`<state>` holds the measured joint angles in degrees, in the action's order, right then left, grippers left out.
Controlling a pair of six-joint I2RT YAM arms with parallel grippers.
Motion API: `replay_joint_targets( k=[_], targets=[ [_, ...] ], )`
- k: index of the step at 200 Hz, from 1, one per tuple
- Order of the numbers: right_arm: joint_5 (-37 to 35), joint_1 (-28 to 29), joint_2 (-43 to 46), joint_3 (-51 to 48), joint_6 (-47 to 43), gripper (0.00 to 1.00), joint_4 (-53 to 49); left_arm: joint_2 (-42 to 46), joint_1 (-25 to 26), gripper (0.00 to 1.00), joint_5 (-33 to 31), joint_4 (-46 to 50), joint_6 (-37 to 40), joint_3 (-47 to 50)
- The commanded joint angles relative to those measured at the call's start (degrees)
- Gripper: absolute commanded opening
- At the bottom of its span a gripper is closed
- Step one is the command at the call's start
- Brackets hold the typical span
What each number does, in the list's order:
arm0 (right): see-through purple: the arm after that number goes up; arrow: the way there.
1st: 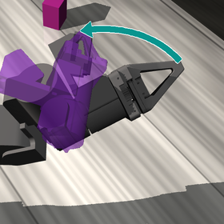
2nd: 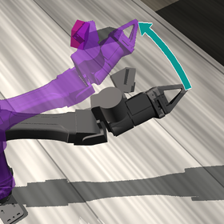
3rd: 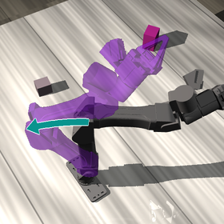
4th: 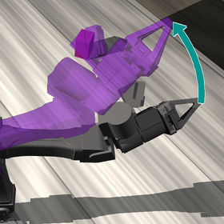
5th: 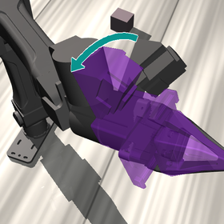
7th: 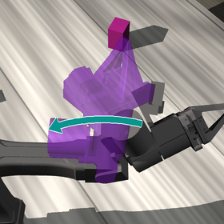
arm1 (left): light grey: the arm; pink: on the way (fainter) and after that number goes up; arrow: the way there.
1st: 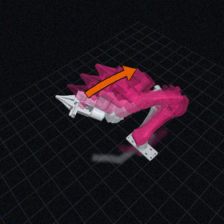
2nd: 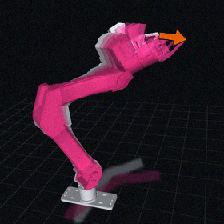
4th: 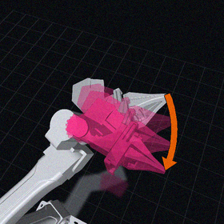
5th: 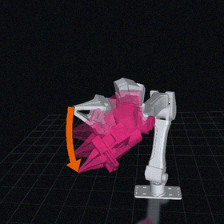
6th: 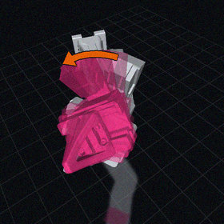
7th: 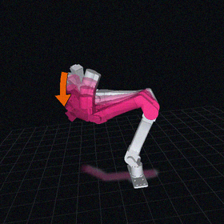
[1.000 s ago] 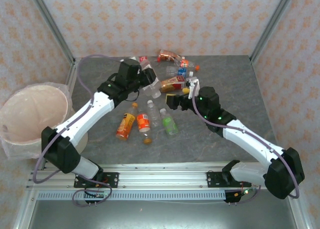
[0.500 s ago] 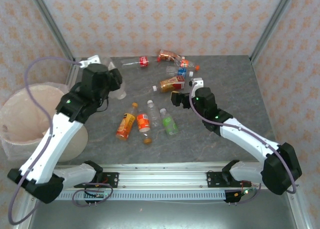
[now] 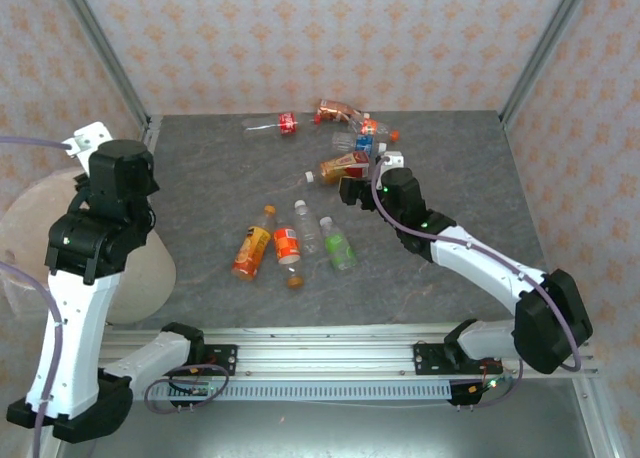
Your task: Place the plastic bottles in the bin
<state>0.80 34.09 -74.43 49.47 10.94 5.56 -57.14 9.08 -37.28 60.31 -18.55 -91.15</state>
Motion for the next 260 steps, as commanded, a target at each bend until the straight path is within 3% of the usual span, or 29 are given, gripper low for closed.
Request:
replay_joint_targets(
  k=[1,42,114,147,177,196,213,241,260],
  targets=[
    [-1.59,0.19,-0.12,1.59,0.89,0.99,-0.60,-0.15,-7.65,0.50,-4.46,4.62,3.67,-1.28],
    [-1.86,0.19,-0.12,1.56,0.58,0.99,-1.30,-0.12,-24.47,0.50,8.37,5.65,5.01,2.61],
    [-2.87,0.19,0.83,0.94,0.24,0.99,-2.54,-3.54,-45.95,0.54,27.82,0.82,4.83,13.12],
    [-3.08,0.22,0.96,0.19,0.62,0.99,-2.57,-7.35,-47.23,0.62,29.01,0.75,3.10,14.77],
    [-3.16,0.19,0.91,0.19,0.51,0.99,-2.66,-9.99,-47.58,0.77,28.48,1.65,1.01,14.16],
    [-3.17,0.19,0.69,0.45,0.50,0.99,-2.72,-10.28,-47.58,0.81,31.16,2.55,-0.08,12.45],
    [-3.21,0.12,0.84,0.28,1.10,0.99,-3.14,-9.15,-47.58,0.84,35.90,4.02,-1.25,10.08],
    [-0.24,0.13,0.89,-0.82,1.18,0.99,-4.81,-4.04,-47.34,0.89,51.06,2.52,-3.90,8.74],
    [2.07,0.11,0.99,-1.71,0.70,0.99,-7.17,-1.23,-45.84,0.92,56.90,1.40,-6.61,8.29]
  ],
)
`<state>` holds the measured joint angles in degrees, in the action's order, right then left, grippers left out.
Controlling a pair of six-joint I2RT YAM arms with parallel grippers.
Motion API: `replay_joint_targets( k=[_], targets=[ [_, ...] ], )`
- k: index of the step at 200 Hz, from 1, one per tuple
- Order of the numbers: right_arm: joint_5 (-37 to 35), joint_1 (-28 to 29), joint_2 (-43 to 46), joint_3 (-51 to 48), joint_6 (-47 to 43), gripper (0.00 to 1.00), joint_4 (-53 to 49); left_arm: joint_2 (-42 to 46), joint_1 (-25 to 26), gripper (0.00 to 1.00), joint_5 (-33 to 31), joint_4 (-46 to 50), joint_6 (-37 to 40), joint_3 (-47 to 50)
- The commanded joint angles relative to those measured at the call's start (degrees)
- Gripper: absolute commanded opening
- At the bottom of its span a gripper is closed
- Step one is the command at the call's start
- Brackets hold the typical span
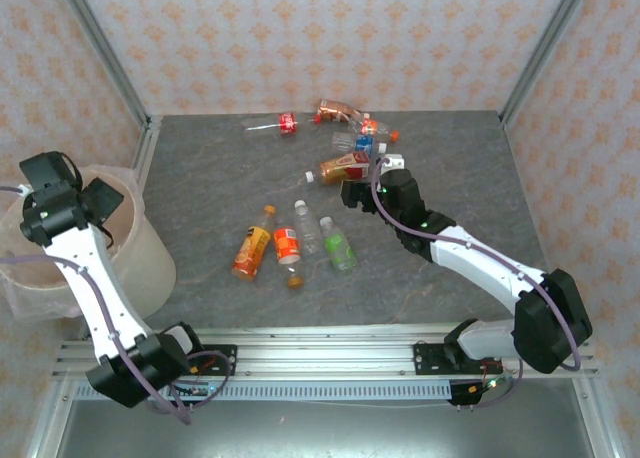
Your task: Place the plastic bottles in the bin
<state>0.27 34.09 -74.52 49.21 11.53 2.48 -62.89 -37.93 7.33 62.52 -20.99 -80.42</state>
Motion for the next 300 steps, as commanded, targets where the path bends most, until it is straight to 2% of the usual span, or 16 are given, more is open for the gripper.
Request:
replay_joint_targets(
  k=[1,37,55,88,122,174,210,257,300],
  targets=[
    [2.83,0.11,1.06,-1.51,0.09,0.99,-4.16,4.62,1.32,0.93,12.54,-0.86,-4.28,-2.49],
    [15.54,0.40,1.68,-3.80,-2.88,0.98,-7.86,5.77,8.45,0.95,19.44,-4.58,-8.89,-3.69],
    [17.10,1.40,1.26,-4.63,-3.66,0.97,-10.18,4.79,14.07,0.97,21.60,-7.36,-11.44,-4.33],
    [18.62,3.37,0.70,-6.27,-3.55,0.97,-11.58,1.61,27.35,0.98,15.35,-11.88,-14.05,-5.30],
    [16.68,6.36,0.60,-9.00,-2.21,0.97,-9.78,-4.49,40.23,0.99,9.69,-14.44,-14.17,-7.18],
    [10.14,11.00,-2.56,-10.47,-3.11,0.97,-7.54,-12.66,53.03,1.00,4.85,-19.19,-13.44,-8.30],
    [5.85,12.51,-6.98,-9.83,-4.94,0.93,-6.01,-15.83,57.37,1.00,1.85,-21.31,-13.54,-7.72],
    [4.52,13.93,-10.65,-10.35,-7.52,0.86,-2.79,-17.57,57.62,1.00,1.84,-21.68,-13.77,-7.55],
    [-1.29,17.03,-12.47,-10.96,-6.68,0.83,-2.33,-17.46,57.62,1.00,1.50,-21.30,-13.64,-6.46]
  ],
)
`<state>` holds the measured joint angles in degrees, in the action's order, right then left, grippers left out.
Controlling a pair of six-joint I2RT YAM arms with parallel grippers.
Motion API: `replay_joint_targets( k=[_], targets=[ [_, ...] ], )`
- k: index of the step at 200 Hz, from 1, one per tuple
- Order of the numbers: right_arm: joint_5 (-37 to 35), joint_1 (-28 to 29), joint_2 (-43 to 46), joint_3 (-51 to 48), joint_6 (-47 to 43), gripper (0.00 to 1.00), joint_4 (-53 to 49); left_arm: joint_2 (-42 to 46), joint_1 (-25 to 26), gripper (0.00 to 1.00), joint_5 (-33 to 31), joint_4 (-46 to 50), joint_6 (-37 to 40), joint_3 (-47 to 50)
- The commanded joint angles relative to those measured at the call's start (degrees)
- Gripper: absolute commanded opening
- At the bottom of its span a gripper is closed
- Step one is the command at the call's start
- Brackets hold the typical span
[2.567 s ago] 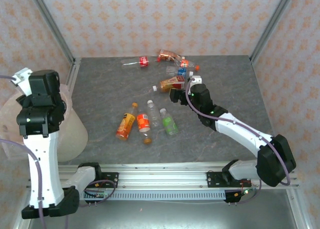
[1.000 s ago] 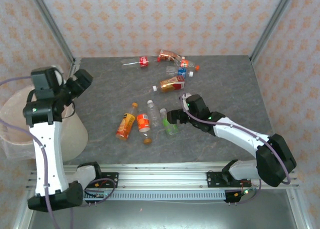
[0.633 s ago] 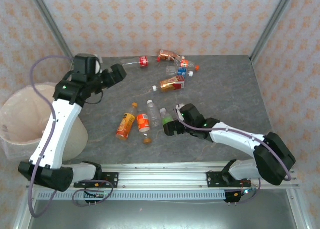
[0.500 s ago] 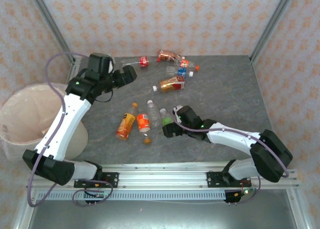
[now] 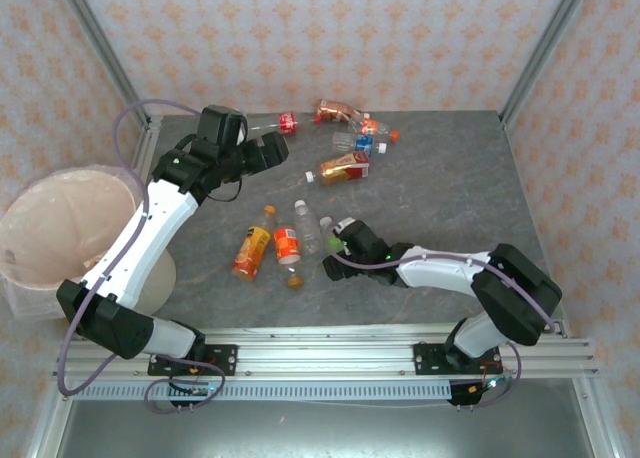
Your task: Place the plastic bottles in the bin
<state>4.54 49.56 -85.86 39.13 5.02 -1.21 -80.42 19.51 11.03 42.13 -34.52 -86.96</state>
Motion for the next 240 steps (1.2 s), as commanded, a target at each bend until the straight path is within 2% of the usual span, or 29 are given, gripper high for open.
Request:
replay_joint_targets(
  k=[1,22,54,93,124,143,165,196,215,240],
  targets=[
    [-5.66,1.57,-1.18,-0.98,-0.04,0.83,1.38,0.08,0.18,1.00,-2.22,-0.91,-0.11,0.10],
    [-8.07,1.70,-1.75,-1.77,1.87,0.80,2.15,0.05,0.22,1.00,-2.27,-0.74,-0.12,0.30],
    [-11.47,1.76,-0.42,-2.81,4.20,0.70,2.19,-0.18,0.22,1.00,-1.84,-0.64,0.12,0.21],
    [-11.28,1.69,3.26,-3.46,4.97,0.57,2.25,-0.01,0.17,1.00,-0.27,-1.45,0.66,0.46],
    [-11.66,1.73,6.57,-3.94,3.85,0.54,2.76,0.13,0.18,1.00,0.93,-2.19,1.18,0.95],
    [-11.58,1.53,9.73,-5.27,3.91,0.52,4.95,0.74,0.18,1.00,4.93,-5.09,1.80,2.57],
    [-8.05,-0.52,13.26,-5.47,6.07,0.51,6.82,2.46,0.27,1.00,10.91,-10.73,2.25,6.00],
    [-3.19,-4.67,16.66,-4.75,11.44,0.51,11.92,5.18,0.82,1.00,14.11,-18.60,0.18,12.23],
    [-1.84,-5.09,16.77,-2.83,10.92,0.51,12.52,6.69,1.44,1.00,15.10,-23.64,-1.96,16.38],
    [4.17,-5.18,15.78,0.93,8.56,0.50,12.49,7.02,2.90,1.00,18.46,-31.33,-4.89,20.86]
  ],
)
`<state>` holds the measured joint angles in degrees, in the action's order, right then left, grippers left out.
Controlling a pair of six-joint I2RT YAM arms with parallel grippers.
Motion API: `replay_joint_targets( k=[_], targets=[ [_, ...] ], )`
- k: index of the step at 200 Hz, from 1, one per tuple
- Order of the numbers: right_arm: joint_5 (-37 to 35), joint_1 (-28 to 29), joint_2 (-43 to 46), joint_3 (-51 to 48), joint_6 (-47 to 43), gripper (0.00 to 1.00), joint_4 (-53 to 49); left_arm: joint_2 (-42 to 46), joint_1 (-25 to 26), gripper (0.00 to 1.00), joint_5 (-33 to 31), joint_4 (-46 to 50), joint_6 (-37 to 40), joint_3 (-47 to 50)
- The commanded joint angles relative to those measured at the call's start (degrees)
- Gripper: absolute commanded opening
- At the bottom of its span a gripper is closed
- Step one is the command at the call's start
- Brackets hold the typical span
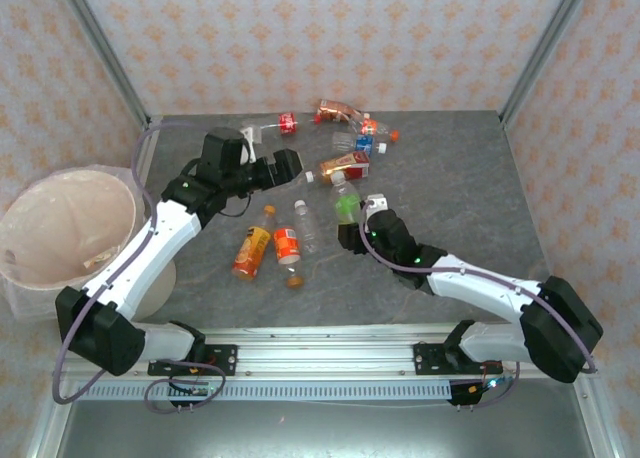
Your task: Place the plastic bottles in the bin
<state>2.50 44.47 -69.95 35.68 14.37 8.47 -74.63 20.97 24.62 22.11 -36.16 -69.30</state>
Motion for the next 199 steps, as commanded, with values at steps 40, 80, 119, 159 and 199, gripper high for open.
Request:
replay_joint_targets(
  k=[40,80,119,159,199],
  targets=[
    [13.32,0.00,-2.32,9.32,-1.96,0.50,7.24,-0.43,6.51,1.00,-7.00,-4.56,-0.05,1.61],
    [16.57,0.94,-6.37,13.26,-3.26,0.50,9.54,-2.55,7.26,1.00,-1.73,-13.47,-2.61,3.42],
    [14.24,2.29,-6.93,12.81,-1.30,0.51,13.52,-3.61,7.94,1.00,-2.80,-11.14,-1.19,2.01],
    [14.06,2.47,-6.95,13.07,-2.68,0.52,14.62,-3.50,7.97,0.88,-2.13,-11.18,-1.06,2.92],
    [15.75,2.38,-7.77,15.14,-3.70,0.56,13.01,-2.49,7.94,0.61,1.09,-14.81,-0.71,4.32]
  ],
)
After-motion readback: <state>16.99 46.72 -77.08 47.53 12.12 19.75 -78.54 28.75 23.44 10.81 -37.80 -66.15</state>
